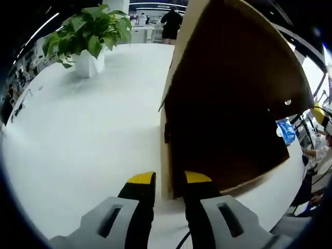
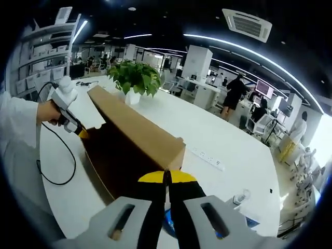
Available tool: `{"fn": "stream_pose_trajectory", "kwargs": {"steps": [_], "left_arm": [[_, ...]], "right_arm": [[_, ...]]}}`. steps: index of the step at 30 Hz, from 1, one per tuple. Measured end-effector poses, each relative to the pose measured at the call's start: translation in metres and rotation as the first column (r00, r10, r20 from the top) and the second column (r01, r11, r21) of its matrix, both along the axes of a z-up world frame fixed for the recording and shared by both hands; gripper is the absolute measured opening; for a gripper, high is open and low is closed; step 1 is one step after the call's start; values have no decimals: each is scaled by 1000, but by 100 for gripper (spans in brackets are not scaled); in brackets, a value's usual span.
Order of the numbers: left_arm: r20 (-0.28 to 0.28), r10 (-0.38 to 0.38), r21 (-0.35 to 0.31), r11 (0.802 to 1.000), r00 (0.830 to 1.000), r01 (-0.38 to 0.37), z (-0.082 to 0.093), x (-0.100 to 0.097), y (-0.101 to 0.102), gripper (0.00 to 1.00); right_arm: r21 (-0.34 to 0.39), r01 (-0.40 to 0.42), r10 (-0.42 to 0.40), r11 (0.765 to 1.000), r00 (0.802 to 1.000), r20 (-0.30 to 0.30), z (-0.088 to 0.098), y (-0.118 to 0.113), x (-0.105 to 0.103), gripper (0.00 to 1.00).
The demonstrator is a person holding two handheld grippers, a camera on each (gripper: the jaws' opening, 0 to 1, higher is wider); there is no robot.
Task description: Operate the shoe box by opening the lid, removing the specified soft item, and placing it in the target area until the item is outside and the box remains undamaged.
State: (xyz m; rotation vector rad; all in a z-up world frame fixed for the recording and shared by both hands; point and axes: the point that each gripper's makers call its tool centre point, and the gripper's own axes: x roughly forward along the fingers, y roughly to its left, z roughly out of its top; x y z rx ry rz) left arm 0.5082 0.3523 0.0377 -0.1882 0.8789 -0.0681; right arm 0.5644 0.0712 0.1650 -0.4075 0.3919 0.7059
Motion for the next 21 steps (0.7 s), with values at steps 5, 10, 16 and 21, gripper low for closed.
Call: {"fn": "stream_pose_trajectory", "kwargs": {"steps": [5, 10, 16, 21], "left_arm": [[126, -26, -68, 997, 992, 35, 32, -8, -2, 26], [237, -16, -148, 988, 971, 53, 74, -9, -3, 27], [284, -32, -85, 995, 958, 58, 102, -10, 10, 25], [329, -27, -114, 991, 944, 68, 115, -3, 8, 26]], "right_arm": [[-10, -12, 12, 1000, 1000, 10, -6, 0, -5, 0], [-16, -21, 21, 1000, 1000, 16, -14, -1, -11, 0], [-28, -35, 35, 999, 999, 5, -20, -1, -14, 0], [-44, -45, 45, 998, 999, -6, -30, -2, -21, 0]]}}
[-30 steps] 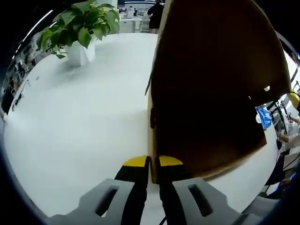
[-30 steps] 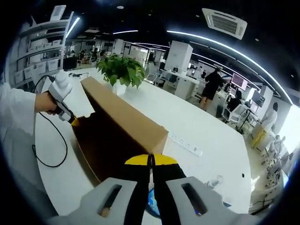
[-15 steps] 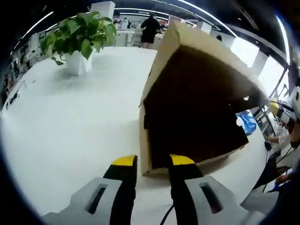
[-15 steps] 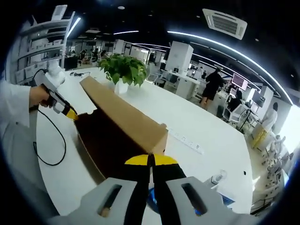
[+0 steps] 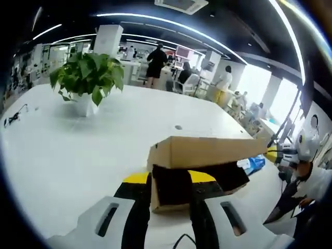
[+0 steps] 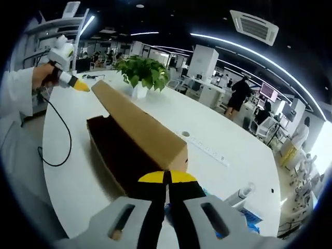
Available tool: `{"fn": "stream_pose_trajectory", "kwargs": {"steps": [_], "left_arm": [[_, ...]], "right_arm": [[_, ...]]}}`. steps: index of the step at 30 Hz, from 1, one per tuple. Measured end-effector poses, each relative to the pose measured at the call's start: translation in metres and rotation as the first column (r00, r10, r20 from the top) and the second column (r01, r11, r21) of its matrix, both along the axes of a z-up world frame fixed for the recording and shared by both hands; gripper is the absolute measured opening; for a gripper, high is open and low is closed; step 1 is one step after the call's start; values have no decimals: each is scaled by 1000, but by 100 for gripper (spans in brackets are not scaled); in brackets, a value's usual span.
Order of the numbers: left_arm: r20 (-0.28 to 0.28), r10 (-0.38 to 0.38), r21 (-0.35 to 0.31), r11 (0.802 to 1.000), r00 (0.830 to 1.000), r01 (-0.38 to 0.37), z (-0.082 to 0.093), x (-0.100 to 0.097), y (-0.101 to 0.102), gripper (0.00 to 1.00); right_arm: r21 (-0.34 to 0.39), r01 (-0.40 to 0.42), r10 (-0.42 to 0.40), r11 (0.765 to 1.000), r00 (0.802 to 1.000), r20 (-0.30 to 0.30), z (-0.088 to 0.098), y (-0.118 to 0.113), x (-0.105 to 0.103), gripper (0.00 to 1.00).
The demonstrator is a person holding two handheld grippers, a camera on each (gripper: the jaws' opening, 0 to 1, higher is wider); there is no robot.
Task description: Operate the shoe box by opening the lid, removing the specified soft item, and placing it in the target area until the item is outside and the box remains undamaged.
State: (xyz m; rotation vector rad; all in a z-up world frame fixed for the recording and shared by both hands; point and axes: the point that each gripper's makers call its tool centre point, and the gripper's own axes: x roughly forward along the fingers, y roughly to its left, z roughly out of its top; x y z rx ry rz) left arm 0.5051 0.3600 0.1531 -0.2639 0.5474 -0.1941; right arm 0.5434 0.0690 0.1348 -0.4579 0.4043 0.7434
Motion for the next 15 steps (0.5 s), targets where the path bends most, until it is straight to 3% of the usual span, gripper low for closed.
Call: {"fn": "stream_pose_trajectory", "kwargs": {"steps": [3, 7, 15], "left_arm": [[7, -10, -31, 999, 1000, 10, 0, 2, -5, 25], [-28, -42, -62, 997, 999, 40, -13, 1, -15, 24], [-80, -40, -50, 998, 996, 36, -37, -8, -18, 23]], "right_arm": [[-5, -4, 4, 1000, 1000, -16, -8, -3, -6, 0], [-26, -16, 15, 1000, 999, -31, -20, -4, -11, 0], [-62, -35, 32, 997, 998, -58, -42, -4, -19, 0]]}}
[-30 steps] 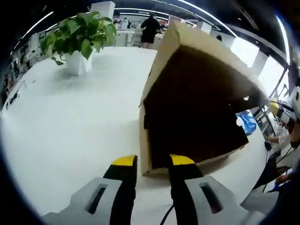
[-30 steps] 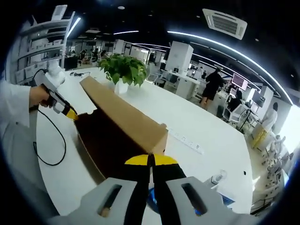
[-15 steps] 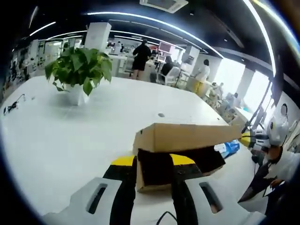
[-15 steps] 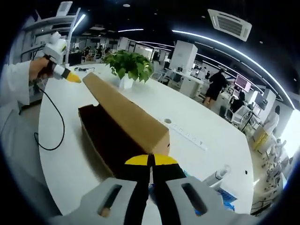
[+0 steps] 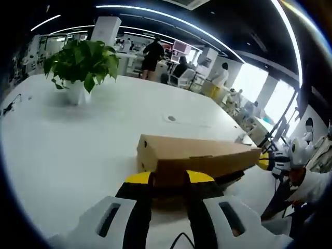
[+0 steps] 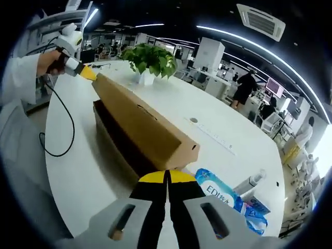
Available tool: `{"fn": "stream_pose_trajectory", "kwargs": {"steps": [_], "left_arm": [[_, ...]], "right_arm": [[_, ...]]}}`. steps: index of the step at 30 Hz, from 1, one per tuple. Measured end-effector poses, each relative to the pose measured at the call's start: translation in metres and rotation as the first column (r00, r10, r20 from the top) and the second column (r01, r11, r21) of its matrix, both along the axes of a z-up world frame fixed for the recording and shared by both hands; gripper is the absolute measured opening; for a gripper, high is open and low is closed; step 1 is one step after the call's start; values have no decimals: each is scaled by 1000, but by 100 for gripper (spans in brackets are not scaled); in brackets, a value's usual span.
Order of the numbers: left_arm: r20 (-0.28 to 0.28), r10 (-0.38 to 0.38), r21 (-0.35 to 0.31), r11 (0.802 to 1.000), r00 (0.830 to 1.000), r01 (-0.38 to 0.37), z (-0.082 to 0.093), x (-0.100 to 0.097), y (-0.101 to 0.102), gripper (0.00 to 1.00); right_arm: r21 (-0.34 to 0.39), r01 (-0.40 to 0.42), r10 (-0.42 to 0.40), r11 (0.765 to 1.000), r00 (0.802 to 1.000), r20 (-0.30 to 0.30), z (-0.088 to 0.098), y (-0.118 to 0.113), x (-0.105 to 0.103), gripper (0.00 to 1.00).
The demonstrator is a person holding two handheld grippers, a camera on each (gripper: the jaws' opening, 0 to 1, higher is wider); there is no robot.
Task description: Operate the shoe box by opening the lid, removing the specified soft item, and placing it in the target area until the item is outside and the box remains undamaged.
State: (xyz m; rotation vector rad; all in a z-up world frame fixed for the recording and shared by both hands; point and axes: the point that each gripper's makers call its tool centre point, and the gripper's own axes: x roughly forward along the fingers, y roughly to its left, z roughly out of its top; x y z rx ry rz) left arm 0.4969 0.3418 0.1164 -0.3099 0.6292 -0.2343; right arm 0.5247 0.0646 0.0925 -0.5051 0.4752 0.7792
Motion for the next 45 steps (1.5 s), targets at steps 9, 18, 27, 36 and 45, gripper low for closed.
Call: {"fn": "stream_pose_trajectory", "kwargs": {"steps": [9, 18, 27, 36, 45], "left_arm": [[-34, -6, 9, 1000, 999, 6, -14, -4, -1, 23], [-71, -5, -10, 1000, 997, 4, -29, -8, -5, 22], [-116, -11, -10, 1000, 993, 10, -51, -15, -8, 20], [-135, -12, -13, 1000, 991, 10, -58, -19, -9, 20], [-87, -17, 4, 1000, 996, 18, -39, -13, -1, 27]], "right_arm": [[-7, -25, 24, 1000, 998, -51, -14, 0, -4, 0], [1, -41, 41, 999, 994, -98, -24, -1, -6, 2], [-4, -44, 44, 999, 994, -101, -29, -4, -5, 1], [18, -43, 45, 999, 991, -124, -32, 0, -7, 4], [116, -9, 30, 993, 984, -175, -20, 2, -4, 15]]}}
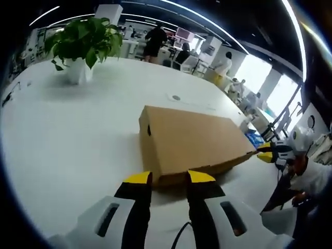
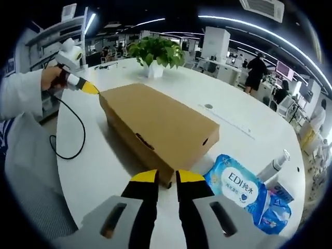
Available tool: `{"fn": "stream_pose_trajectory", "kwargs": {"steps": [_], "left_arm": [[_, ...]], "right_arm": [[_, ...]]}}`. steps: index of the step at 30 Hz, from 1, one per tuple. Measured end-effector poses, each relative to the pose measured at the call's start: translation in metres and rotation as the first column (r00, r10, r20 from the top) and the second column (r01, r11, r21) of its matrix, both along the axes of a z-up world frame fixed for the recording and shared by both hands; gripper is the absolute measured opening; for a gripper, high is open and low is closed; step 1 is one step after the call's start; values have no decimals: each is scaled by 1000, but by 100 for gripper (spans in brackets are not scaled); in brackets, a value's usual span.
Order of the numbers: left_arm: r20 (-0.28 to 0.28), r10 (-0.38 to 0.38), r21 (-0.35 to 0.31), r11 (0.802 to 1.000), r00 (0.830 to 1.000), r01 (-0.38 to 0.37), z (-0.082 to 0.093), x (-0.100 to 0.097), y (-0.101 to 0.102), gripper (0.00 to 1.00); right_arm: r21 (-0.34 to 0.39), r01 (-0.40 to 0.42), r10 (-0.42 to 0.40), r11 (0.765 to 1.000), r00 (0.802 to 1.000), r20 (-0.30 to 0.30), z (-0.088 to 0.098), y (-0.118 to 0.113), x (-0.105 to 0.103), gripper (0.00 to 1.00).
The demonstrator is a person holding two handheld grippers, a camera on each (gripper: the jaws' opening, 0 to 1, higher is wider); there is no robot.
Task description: Operate the shoe box by opening the lid, removing the specified soft item, and placing it in the target area until the item is outside and the box remains undamaged.
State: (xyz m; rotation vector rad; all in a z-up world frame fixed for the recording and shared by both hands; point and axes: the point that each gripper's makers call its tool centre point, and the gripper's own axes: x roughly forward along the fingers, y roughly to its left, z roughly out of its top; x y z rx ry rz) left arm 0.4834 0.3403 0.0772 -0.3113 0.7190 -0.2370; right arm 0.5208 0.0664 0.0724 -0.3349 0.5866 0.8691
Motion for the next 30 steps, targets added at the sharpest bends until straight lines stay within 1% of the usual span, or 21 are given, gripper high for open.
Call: {"fn": "stream_pose_trajectory", "kwargs": {"steps": [3, 4, 6, 8, 10, 11, 13, 15, 17, 19, 22, 23, 25, 27, 30], "left_arm": [[3, 8, -3, 1000, 1000, -8, 1, 5, 4, 29], [-1, 6, -4, 1000, 1000, -6, 0, 8, 5, 30], [-5, 6, -7, 1000, 1000, -6, 0, 13, 6, 30], [-21, 3, -15, 1000, 1000, -4, -2, 15, 6, 31], [-42, -2, -22, 1000, 999, 1, -6, 17, 6, 32], [-63, -8, -26, 1000, 998, 6, -9, 17, 5, 32], [-83, -18, -32, 999, 996, 15, -14, 17, 3, 32], [-95, -23, -24, 999, 995, 20, -18, 17, 2, 32], [-104, -21, -42, 999, 994, 17, -22, 18, 1, 32], [-113, -29, -33, 999, 993, 25, -24, 18, -1, 31], [-128, -47, -43, 998, 991, 42, -28, 18, -3, 26], [-129, -49, -42, 998, 990, 44, -28, 18, -4, 25], [-128, -56, -66, 997, 990, 48, -28, 18, -6, 22], [-128, -49, -75, 996, 991, 39, -29, 19, -4, 22], [-128, -45, -83, 996, 991, 34, -29, 20, -4, 22]], "right_arm": [[22, 6, -6, 1000, 1000, -14, 3, 2, 3, 21], [39, 16, -15, 999, 999, -28, 5, 4, 6, 22], [47, 23, -21, 999, 999, -28, 7, 5, 9, 26], [55, 27, -25, 998, 999, -34, 6, 6, 13, 30], [52, 30, -27, 998, 998, -65, 0, 8, 15, 36], [51, 27, -23, 998, 997, -70, -3, 8, 17, 38], [49, 23, -19, 999, 996, -83, -7, 11, 18, 40], [48, 24, -19, 999, 995, -94, -10, 13, 18, 41], [48, 24, -18, 999, 993, -117, -16, 15, 18, 42], [48, 18, -12, 999, 992, -127, -20, 16, 17, 42], [49, 17, -10, 999, 990, -139, -27, 19, 17, 41], [49, 19, -12, 999, 990, -138, -28, 20, 17, 39], [48, 20, -14, 999, 991, -134, -30, 21, 18, 39], [34, 28, -25, 999, 993, -112, -32, 19, 19, 37], [35, 34, -31, 999, 995, -100, -32, 21, 19, 37]]}}
